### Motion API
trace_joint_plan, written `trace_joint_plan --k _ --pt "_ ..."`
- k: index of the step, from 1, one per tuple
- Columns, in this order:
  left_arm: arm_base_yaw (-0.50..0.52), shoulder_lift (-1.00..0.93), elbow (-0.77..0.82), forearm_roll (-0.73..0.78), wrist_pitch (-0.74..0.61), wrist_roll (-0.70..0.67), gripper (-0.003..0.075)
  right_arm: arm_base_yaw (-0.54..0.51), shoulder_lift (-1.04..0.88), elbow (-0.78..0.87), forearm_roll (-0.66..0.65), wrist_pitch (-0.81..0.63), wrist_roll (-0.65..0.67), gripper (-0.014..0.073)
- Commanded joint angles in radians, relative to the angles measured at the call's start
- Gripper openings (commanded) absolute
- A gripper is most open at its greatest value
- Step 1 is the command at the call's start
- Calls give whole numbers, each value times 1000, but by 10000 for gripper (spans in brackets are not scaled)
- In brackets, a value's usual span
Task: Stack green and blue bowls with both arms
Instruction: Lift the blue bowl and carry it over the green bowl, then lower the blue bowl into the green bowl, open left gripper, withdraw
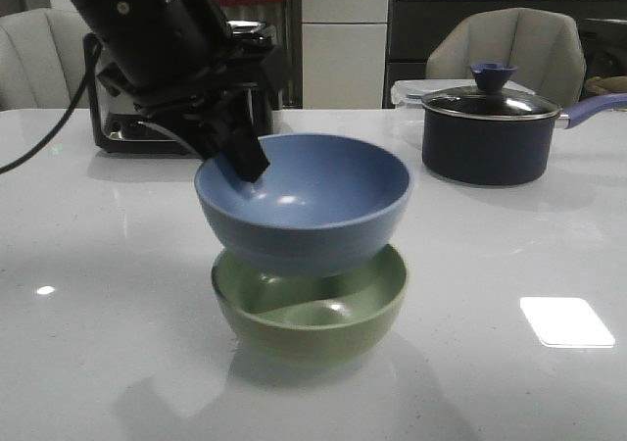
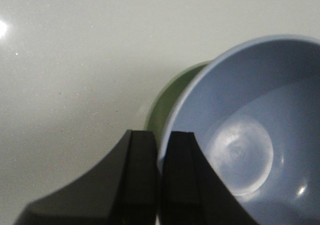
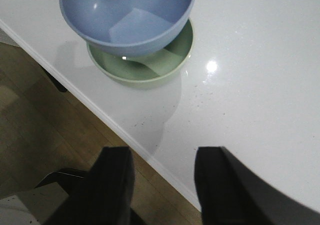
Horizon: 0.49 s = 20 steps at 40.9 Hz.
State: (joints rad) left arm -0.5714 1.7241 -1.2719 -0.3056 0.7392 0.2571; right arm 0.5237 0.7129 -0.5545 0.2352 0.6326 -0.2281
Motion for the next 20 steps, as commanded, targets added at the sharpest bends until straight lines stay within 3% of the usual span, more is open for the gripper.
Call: trace_joint_plan --k 1,20 --pt "-9 -14 -35 -29 -48 -2 93 2 -5 -27 3 -60 -12 413" --pt "-10 81 -35 -30 -93 -2 114 2 -5 -27 3 -60 -12 413"
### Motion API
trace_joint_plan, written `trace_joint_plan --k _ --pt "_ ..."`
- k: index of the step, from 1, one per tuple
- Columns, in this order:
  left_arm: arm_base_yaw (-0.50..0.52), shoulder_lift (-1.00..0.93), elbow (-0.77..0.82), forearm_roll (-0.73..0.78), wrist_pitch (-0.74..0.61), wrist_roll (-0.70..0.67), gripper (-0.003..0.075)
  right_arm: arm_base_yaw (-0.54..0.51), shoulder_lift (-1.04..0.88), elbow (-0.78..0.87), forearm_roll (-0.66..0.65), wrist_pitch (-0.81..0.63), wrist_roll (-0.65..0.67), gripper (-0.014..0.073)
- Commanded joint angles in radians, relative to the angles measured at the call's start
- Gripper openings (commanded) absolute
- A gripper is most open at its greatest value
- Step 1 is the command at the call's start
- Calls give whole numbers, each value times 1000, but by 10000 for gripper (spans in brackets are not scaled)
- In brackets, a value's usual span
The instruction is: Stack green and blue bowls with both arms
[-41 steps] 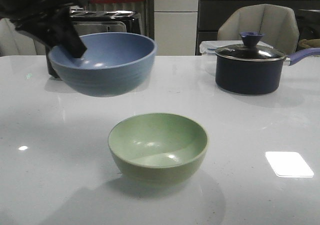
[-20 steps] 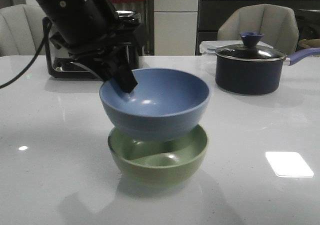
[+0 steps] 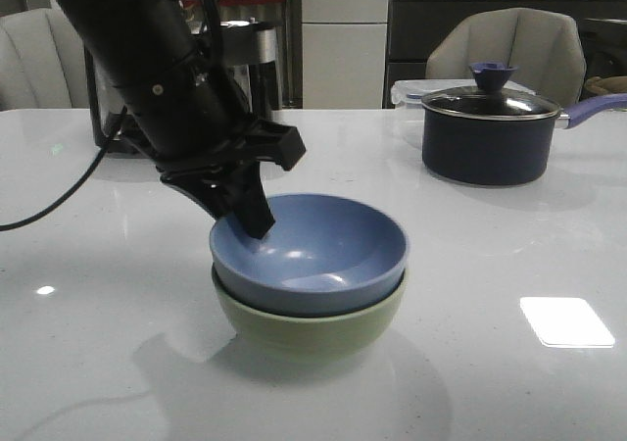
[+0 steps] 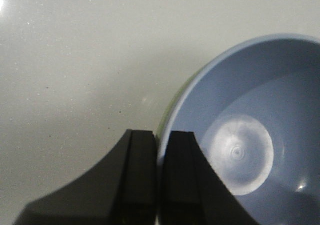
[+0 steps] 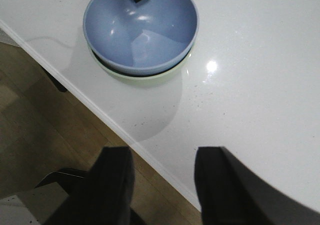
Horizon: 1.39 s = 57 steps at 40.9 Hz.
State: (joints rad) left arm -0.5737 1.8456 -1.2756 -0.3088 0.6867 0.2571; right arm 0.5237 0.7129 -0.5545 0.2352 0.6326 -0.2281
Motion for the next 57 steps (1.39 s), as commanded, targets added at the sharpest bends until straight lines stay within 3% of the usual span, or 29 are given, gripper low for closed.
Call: trace_joint_plan --k 1,8,11,20,30,49,57 --pt "-8 -38 -32 -27 -41 -2 137 2 -5 -27 3 -60 -12 413" --pt "-8 -38 -32 -39 -32 -2 371 2 -5 -27 3 -60 -12 413" --pt "-8 -43 -34 -48 -20 -2 427 2 -5 -27 3 -60 -12 413" --pt "-8 -136 -36 -35 15 1 409 2 -5 -27 3 -60 -12 413" --pt "-8 -355 -8 90 83 1 402 2 -5 -27 3 -60 -12 413" --pt "-4 -884 342 193 90 -5 402 2 -5 -27 3 -62 -12 413" --pt "-4 -1047 469 331 90 -203 403 2 -5 -27 -7 -57 -12 413"
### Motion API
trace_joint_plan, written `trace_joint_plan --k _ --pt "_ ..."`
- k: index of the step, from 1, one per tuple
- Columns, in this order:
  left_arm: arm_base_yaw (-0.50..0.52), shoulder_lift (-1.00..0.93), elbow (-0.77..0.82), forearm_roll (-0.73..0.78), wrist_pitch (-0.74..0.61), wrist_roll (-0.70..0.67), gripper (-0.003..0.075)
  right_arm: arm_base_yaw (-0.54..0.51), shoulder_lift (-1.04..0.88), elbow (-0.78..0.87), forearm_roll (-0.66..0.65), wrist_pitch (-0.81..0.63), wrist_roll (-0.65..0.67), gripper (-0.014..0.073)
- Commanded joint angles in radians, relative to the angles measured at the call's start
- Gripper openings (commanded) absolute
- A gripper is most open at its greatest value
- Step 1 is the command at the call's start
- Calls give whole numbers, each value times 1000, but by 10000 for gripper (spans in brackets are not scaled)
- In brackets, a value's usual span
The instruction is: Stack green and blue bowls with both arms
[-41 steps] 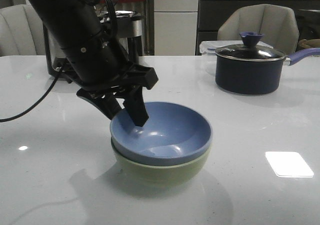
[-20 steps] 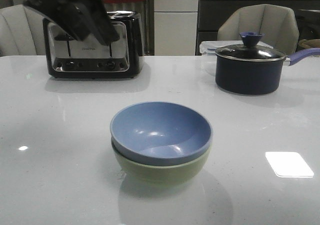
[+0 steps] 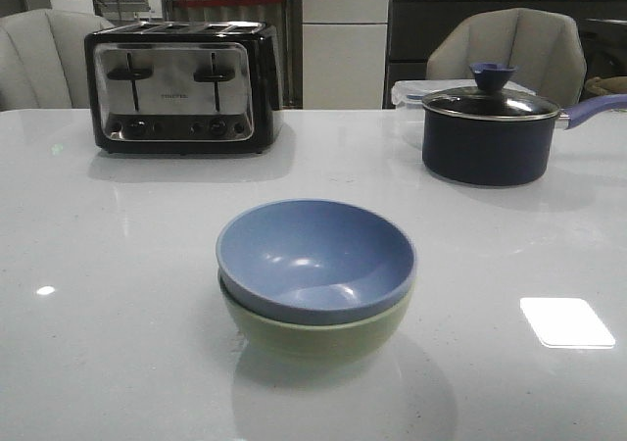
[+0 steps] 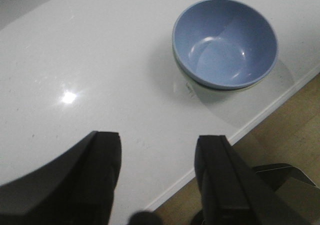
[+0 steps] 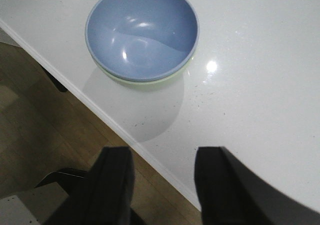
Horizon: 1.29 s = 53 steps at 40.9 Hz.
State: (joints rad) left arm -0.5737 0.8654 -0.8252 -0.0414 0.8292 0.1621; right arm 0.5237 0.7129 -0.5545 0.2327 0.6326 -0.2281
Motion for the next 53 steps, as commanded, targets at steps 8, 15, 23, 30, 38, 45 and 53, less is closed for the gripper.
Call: trace_joint_plan --k 8,15,23,30,38,45,53 --pt "-4 -169 105 121 -52 -207 402 -27 -5 -27 -39 -11 10 413" --pt "-4 -177 120 114 -54 -207 402 -43 -5 -27 -38 -11 11 412" --pt "-4 -177 120 114 -58 -207 326 -43 -5 -27 -38 -14 44 250" --pt "-4 -177 120 114 -69 -207 169 -43 -5 -27 -38 -15 44 59" --pt "-4 -177 120 110 -71 -207 93 -43 -5 -27 -40 -16 44 57" --pt "-4 -177 120 110 -78 -207 93 -43 -5 -27 -39 -13 44 57" --pt "-4 -177 120 110 -78 -207 93 -43 -5 -27 -39 -13 44 57"
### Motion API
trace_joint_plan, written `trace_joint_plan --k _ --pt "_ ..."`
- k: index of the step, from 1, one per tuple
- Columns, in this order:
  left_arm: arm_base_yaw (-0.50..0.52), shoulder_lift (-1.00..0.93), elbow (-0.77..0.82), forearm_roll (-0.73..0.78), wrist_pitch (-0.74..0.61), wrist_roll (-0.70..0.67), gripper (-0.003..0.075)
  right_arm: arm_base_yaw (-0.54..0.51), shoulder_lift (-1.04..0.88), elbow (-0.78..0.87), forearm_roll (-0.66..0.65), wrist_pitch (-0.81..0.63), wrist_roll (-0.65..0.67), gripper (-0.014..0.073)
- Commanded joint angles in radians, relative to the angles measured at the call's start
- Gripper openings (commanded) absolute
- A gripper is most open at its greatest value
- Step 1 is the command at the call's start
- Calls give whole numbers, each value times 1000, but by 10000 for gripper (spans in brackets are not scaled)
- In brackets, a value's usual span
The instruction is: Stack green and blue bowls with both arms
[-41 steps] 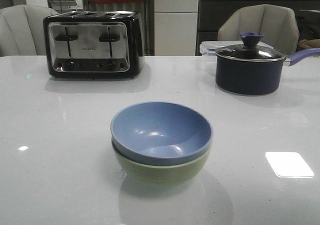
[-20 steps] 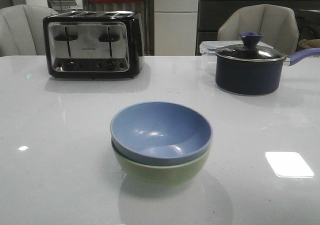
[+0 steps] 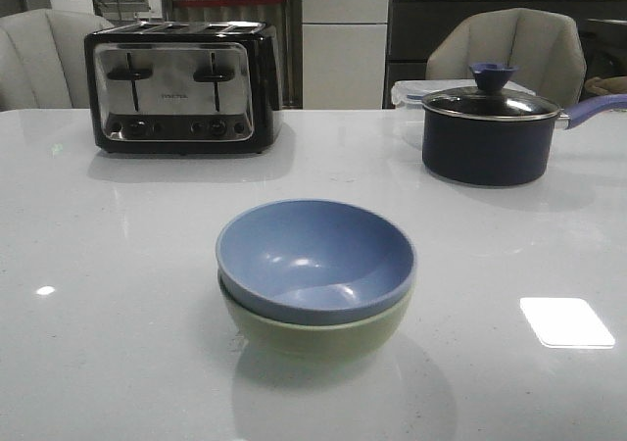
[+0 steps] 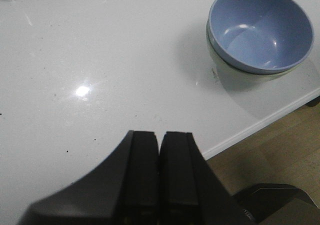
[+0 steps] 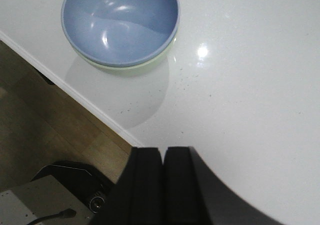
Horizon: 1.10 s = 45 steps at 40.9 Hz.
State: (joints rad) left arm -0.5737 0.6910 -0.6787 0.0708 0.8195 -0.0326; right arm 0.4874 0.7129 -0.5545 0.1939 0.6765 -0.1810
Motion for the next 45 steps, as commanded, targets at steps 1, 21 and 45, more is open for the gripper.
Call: trace_joint_plan --k 1,21,45 --pt "-4 -3 -26 -2 -68 -13 93 -6 -5 -27 0 -57 -4 57" --pt "246 -318 166 5 -362 -11 93 -6 -5 -27 0 -58 -4 57" --pt "517 -716 689 -164 -847 -11 93 -6 -5 -27 0 -58 -4 57"
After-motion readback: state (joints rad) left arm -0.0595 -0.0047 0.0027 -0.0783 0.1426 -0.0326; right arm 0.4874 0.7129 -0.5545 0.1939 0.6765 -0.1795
